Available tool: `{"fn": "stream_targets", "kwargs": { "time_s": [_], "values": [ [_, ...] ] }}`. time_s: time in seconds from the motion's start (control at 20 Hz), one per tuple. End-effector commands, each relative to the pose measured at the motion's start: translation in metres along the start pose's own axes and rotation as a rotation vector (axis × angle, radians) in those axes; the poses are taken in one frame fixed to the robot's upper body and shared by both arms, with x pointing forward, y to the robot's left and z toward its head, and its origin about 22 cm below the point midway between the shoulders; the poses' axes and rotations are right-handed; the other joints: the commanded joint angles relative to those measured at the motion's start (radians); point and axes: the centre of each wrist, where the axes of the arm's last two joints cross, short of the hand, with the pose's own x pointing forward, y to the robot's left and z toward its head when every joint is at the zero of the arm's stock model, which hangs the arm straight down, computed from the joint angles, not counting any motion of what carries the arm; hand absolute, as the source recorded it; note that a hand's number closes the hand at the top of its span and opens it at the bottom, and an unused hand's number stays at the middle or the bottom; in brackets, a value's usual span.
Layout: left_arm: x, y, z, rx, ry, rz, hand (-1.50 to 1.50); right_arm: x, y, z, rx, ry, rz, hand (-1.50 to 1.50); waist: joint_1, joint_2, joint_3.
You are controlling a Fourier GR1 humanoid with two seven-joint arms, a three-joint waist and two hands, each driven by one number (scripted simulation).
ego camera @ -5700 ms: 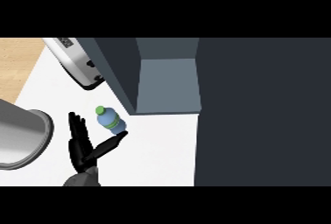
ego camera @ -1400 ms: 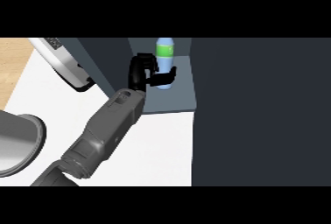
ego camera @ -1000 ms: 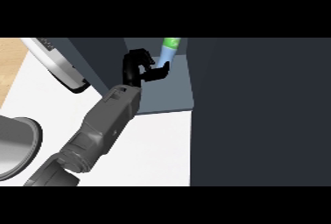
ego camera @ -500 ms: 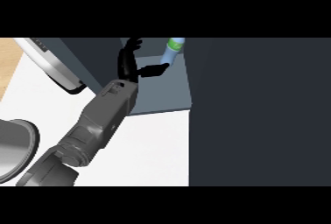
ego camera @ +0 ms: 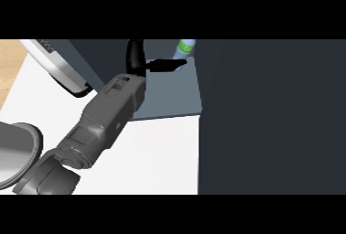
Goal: Pick up the bottled water, place it into the cabinet and close the cabinet
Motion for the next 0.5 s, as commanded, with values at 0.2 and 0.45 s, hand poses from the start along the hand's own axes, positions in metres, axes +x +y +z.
{"fn": "stream_targets", "kwargs": {
  "time_s": [0.2,0.45],
  "values": [
    [0.012,-0.024,0.007,-0.083,-0.074,0.191,-1.50,0.009,0.000,-0.009,-0.002,-0.045,-0.043,-1.50,0.030,-0.013,0.001],
    [-0.011,-0.017,0.023,-0.106,-0.067,0.216,-1.50,0.033,0.013,-0.007,-0.003,-0.020,-0.051,-1.50,0.049,-0.026,0.001]
  ]
}}
